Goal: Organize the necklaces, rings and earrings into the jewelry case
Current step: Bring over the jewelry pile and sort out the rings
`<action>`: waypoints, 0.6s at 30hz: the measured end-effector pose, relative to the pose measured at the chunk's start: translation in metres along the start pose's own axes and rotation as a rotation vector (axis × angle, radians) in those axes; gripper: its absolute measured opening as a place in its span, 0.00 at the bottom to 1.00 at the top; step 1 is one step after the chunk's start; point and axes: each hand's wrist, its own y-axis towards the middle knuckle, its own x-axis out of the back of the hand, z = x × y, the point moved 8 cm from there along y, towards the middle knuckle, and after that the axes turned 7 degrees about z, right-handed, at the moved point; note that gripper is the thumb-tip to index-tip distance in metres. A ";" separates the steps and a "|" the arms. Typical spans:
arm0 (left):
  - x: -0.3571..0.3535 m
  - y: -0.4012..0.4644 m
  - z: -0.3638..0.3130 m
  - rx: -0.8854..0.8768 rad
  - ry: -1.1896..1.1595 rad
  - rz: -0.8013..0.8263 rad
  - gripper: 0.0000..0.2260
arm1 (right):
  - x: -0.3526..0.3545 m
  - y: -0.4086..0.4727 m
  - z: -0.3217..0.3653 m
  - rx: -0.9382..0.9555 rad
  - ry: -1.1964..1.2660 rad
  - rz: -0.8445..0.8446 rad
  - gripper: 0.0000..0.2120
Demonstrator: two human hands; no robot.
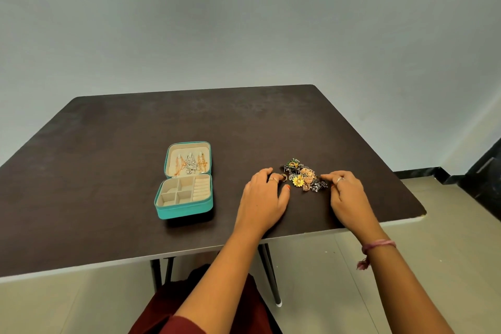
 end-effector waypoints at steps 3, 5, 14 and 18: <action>0.001 0.000 0.000 0.003 0.002 -0.005 0.18 | -0.003 0.002 0.001 -0.012 -0.030 0.040 0.18; 0.000 -0.001 0.001 0.002 0.004 -0.008 0.19 | -0.003 0.004 0.000 -0.033 -0.049 0.060 0.19; 0.002 -0.003 -0.003 -0.046 0.003 -0.036 0.16 | 0.007 0.004 -0.007 0.009 0.013 0.025 0.20; 0.001 -0.003 -0.003 -0.048 0.010 -0.030 0.16 | 0.002 0.007 -0.008 -0.022 -0.015 0.026 0.20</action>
